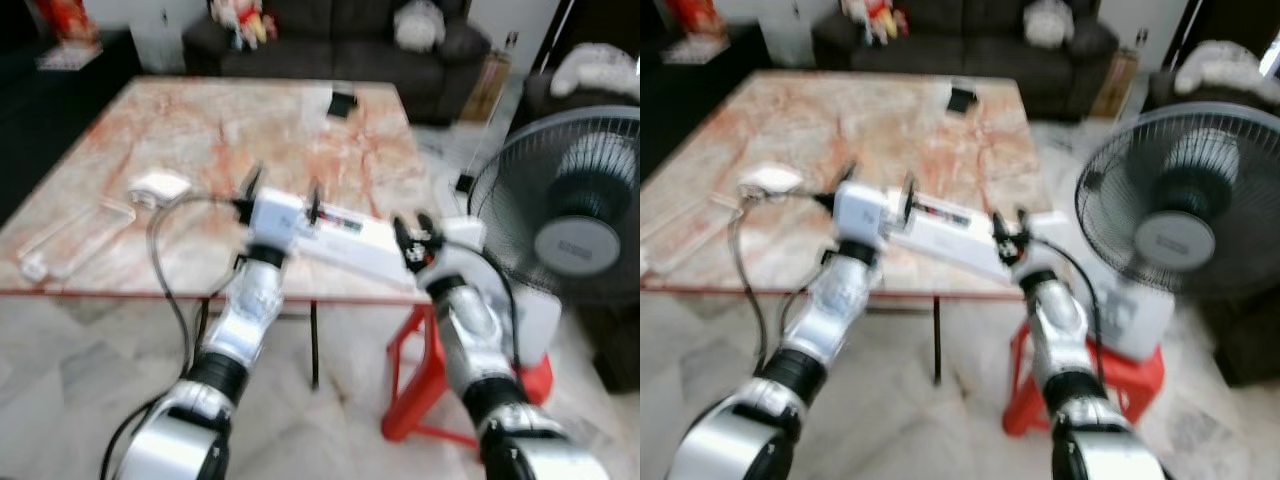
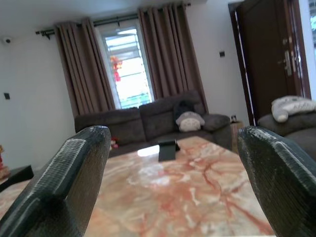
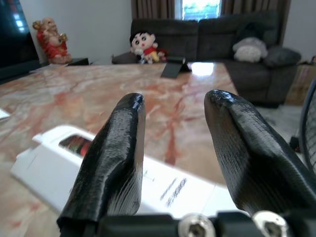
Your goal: Picking trash to rubbish bin
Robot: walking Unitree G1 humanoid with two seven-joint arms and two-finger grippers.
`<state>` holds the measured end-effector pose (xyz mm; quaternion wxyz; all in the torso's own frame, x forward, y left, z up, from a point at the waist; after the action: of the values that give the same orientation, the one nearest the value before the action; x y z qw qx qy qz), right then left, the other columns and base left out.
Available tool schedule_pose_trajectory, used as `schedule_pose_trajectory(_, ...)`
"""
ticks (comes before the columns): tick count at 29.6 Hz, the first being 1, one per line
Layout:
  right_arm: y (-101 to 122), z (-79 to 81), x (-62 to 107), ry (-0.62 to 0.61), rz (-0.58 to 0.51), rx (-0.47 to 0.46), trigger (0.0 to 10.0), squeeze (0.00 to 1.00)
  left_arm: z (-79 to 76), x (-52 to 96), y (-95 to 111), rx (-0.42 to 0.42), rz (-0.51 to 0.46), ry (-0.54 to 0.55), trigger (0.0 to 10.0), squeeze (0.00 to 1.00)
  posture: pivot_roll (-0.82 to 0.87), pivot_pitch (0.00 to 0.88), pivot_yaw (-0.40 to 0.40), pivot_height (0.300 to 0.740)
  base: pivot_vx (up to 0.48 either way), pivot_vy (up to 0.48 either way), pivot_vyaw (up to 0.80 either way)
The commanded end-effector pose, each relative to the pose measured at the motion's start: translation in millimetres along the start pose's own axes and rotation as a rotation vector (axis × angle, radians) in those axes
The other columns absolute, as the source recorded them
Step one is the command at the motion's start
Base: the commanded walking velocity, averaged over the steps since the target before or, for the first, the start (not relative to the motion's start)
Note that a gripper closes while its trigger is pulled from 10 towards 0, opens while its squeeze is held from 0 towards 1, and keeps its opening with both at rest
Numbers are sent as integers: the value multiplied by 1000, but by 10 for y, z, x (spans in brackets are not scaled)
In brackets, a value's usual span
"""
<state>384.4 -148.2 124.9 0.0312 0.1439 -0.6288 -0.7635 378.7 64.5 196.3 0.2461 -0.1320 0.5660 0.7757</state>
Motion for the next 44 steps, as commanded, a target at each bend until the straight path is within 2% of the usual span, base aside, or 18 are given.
schedule_pose_trajectory(1, 26, 114, -58, 31, -10, -8, 10000, 0, 77, 10, -24, -18, 7, 9, 10000, 0, -45, 16, -60, 740, 0, 0, 0)
schedule_pose_trajectory(9, 24, 114, -56, 32, -9, -7, 10000, 0, 121, 36, -4, -19, 0, 41, 10000, 0, -45, 16, -60, 740, 0, 0, 0)
schedule_pose_trajectory(17, 12, 136, -56, 38, -5, -7, 10000, 0, 75, 104, -181, 12, 94, 8, 10000, 0, -44, 19, -63, 740, 0, 0, 0)
schedule_pose_trajectory(24, -12, 110, -33, 33, 5, -5, 10000, 0, 156, 20, -342, -15, 218, 30, 10000, 0, -46, 20, -62, 740, 0, 0, 0)
schedule_pose_trajectory(32, -23, 123, -29, 37, 9, 0, 10000, 0, 161, -110, -281, -10, 217, 29, 10000, 0, -50, 22, -62, 740, 0, 0, 0)
schedule_pose_trajectory(38, -24, 107, -22, 32, 11, 1, 10000, 0, 222, -183, -255, -15, 229, 72, 10000, 0, -50, 22, -62, 740, 0, 0, 0)
schedule_pose_trajectory(41, -27, 107, -20, 32, 11, 2, 10000, 0, 221, -166, -276, -10, 238, 67, 10000, 0, -51, 26, -61, 740, 0, 0, 0)
schedule_pose_trajectory(44, -33, 111, -17, 33, 14, 3, 10000, 0, 259, -89, -381, -5, 287, 83, 10000, 0, -53, 26, -61, 740, 0, 0, 0)
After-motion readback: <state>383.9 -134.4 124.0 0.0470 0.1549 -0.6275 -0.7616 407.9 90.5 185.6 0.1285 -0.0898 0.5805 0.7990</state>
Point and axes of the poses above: a point about 5 cm out from each wrist's last joint towards the gripper, its own x axis pointing back from the gripper into the wrist, its own y axis along the axis of the wrist's last joint, z = x × y, the point moved 3 cm from there along -x, pointing out of the wrist towards the gripper, and after that the axes turned 5 degrees about -x, right-handed, at the moved point
